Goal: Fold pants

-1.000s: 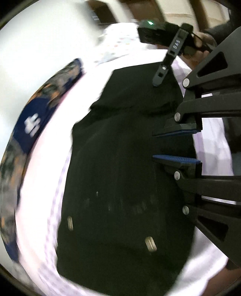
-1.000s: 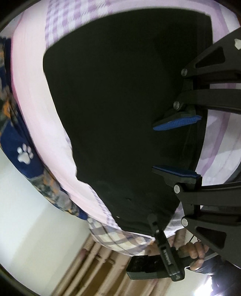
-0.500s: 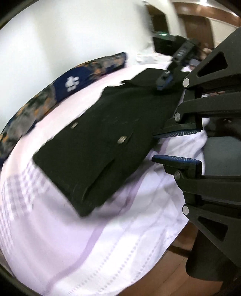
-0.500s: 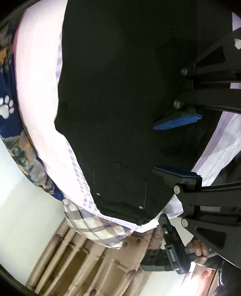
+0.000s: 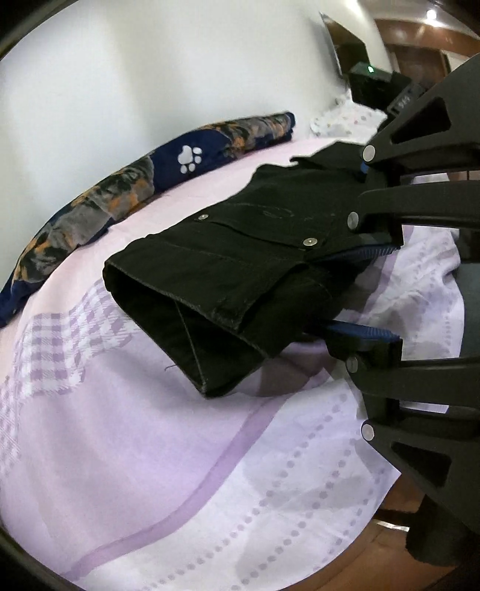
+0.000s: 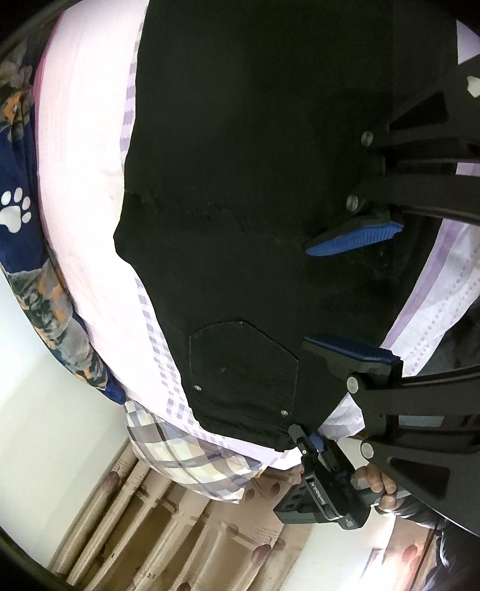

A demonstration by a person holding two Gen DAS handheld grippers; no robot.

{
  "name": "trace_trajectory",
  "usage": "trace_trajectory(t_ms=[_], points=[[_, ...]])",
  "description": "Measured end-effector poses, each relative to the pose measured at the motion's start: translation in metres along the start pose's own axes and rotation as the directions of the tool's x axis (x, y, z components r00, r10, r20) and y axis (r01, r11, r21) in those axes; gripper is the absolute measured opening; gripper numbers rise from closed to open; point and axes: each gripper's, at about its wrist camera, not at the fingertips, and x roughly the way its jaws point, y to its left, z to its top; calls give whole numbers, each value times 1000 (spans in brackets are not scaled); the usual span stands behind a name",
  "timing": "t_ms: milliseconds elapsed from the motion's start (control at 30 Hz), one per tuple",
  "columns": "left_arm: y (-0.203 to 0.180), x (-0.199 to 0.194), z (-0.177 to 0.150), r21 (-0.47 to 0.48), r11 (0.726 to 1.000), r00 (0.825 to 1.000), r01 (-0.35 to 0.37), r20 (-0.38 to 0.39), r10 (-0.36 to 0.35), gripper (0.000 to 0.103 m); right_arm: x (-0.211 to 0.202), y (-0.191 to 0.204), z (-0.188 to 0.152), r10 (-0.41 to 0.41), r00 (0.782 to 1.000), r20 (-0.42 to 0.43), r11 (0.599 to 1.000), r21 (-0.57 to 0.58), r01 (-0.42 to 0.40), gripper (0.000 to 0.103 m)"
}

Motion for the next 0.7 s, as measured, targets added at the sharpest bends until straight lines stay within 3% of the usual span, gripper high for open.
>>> trace_trajectory(t_ms=[267, 700], points=[[14, -3, 4, -32, 996, 996, 85, 2, -85, 32, 4, 6, 0, -3, 1000, -9, 1000, -5, 3, 43], [26, -18, 12, -17, 995, 991, 99, 92, -97, 44, 15, 22, 8, -4, 999, -31, 1000, -31, 3, 44]])
